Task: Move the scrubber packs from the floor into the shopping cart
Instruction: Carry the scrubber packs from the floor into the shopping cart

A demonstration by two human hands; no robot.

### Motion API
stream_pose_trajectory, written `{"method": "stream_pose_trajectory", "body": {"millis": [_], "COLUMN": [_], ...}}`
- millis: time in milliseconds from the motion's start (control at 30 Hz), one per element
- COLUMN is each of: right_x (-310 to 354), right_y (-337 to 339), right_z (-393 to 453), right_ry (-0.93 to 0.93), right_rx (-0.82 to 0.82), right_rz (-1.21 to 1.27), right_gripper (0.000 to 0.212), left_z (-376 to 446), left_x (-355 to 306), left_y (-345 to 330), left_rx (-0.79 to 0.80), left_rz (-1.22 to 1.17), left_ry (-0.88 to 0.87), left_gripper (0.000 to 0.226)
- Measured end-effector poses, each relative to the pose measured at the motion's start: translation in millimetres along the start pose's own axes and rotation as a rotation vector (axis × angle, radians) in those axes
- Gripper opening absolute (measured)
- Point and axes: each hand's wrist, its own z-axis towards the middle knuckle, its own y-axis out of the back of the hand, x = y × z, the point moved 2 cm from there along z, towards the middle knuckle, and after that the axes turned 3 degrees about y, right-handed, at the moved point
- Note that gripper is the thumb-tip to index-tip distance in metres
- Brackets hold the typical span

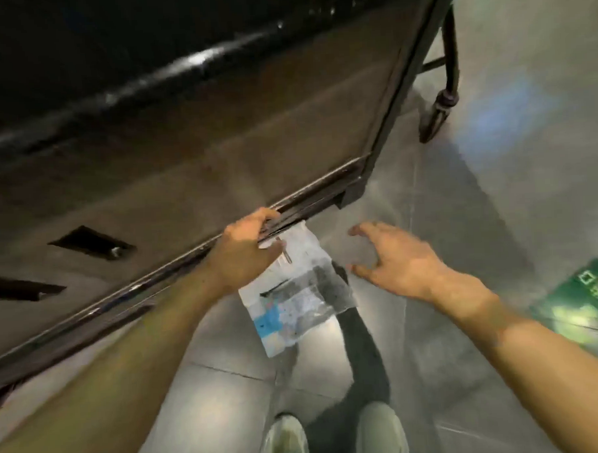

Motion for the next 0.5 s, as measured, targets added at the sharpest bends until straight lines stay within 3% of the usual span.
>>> {"method": "stream_pose_trajectory", "body": {"millis": [233,367,500], "right_x": [-44.0,-50.3,-39.3], "right_y": [-163.0,-214.8,-238.0], "right_z": [122.7,161.2,178.7], "right_ry": [0.261,0.391,0.51], "right_rx": [0.091,0.13,0.149], "right_rz": [-0.212,-0.267,-0.305], "right_gripper": [0.064,0.065,0.064], "left_z": [90.7,131.3,158.4], "left_x": [138.6,185.1,191.7], "left_y": [-146.0,-178.1,-179.2], "left_rx": [0.096,0.073,-0.001], "left_rz": [0.164,0.198,0.334], "left_ry": [0.027,0.073,0.072], "left_gripper": [0.055,0.065,0.078]}}
